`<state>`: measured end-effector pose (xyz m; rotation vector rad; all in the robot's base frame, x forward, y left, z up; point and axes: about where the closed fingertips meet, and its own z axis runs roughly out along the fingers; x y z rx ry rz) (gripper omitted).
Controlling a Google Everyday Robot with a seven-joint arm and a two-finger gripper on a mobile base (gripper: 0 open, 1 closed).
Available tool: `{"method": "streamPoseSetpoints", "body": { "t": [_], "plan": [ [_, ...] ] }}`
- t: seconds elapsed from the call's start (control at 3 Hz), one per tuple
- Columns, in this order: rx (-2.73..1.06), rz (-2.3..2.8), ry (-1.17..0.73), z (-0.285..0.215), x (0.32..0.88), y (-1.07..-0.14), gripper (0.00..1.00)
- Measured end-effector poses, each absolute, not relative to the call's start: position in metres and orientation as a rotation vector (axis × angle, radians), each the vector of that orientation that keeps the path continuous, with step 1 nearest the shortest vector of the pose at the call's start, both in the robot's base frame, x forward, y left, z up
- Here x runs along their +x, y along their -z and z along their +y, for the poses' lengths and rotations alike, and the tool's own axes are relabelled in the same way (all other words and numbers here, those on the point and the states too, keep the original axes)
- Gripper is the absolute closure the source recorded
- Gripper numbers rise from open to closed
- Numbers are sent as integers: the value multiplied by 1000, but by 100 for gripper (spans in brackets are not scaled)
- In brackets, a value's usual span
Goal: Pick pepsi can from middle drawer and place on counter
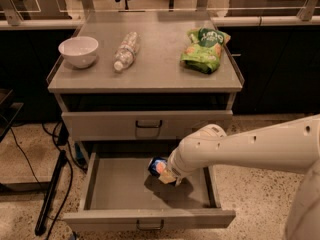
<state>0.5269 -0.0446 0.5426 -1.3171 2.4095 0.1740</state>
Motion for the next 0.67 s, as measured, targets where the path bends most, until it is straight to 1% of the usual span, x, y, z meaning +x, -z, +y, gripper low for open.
{"method": "streamPoseSetpoints", "body": {
  "t": [0.67],
  "plan": [
    [-1316,2396,-157,-45,532,-552,100]
  ]
}}
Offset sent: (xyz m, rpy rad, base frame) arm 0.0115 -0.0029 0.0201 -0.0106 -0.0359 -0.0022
